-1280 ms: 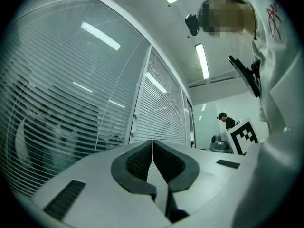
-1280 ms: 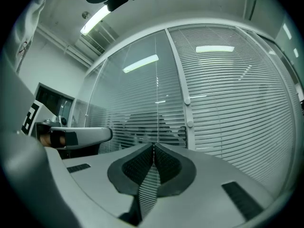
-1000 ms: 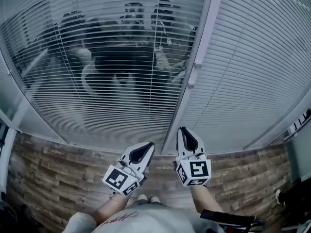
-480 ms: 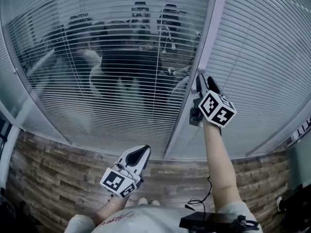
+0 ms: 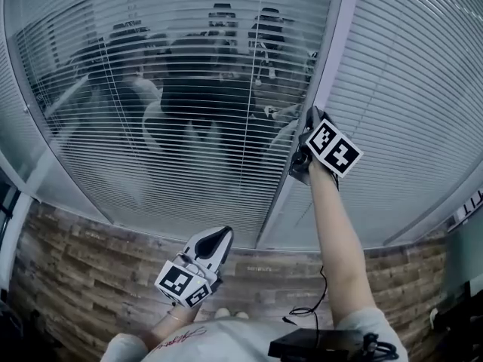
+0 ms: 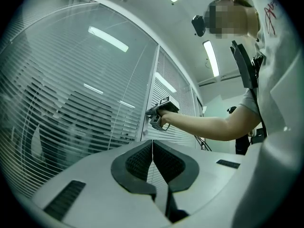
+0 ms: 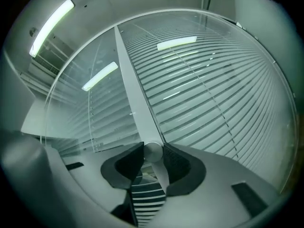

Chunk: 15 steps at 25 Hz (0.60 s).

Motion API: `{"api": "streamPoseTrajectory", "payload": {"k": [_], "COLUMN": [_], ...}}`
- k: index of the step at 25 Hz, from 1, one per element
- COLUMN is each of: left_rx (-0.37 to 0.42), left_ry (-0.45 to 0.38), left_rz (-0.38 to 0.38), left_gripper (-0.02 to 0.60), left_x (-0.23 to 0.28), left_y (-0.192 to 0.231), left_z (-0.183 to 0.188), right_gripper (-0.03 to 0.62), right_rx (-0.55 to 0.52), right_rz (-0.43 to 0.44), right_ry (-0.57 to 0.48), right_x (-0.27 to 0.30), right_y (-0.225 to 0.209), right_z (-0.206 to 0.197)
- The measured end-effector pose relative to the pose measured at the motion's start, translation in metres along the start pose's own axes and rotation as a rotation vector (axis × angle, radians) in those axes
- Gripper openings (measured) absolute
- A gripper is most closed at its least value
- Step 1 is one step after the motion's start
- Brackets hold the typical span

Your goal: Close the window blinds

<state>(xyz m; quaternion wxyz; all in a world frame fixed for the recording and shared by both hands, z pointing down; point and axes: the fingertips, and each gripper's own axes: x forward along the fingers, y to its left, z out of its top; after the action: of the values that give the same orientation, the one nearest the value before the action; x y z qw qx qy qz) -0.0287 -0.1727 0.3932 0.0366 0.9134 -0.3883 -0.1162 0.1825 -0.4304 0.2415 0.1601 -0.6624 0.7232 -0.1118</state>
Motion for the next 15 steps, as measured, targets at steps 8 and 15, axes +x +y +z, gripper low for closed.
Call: {"api": "streamPoseTrajectory", "payload": {"k": [8, 15], "left_rx": [-0.004, -0.004], "left_ry": [0.006, 0.003], "left_rz": [-0.013, -0.014], "left_gripper": [0.018, 0.018], "left_x": [0.001, 0.003], "left_y": [-0.003, -0.005], "left_z": [-0.002, -0.002], "right_gripper": [0.132, 0.132], "right_rx": [-0.428, -0.791], "right_rz": [-0.046, -0.045], "right_ry": [-0.047, -0.049], "right_x": [0.001, 0.000], "right_y": [0.009, 0.016], "right_z": [-0.004, -0.006]}}
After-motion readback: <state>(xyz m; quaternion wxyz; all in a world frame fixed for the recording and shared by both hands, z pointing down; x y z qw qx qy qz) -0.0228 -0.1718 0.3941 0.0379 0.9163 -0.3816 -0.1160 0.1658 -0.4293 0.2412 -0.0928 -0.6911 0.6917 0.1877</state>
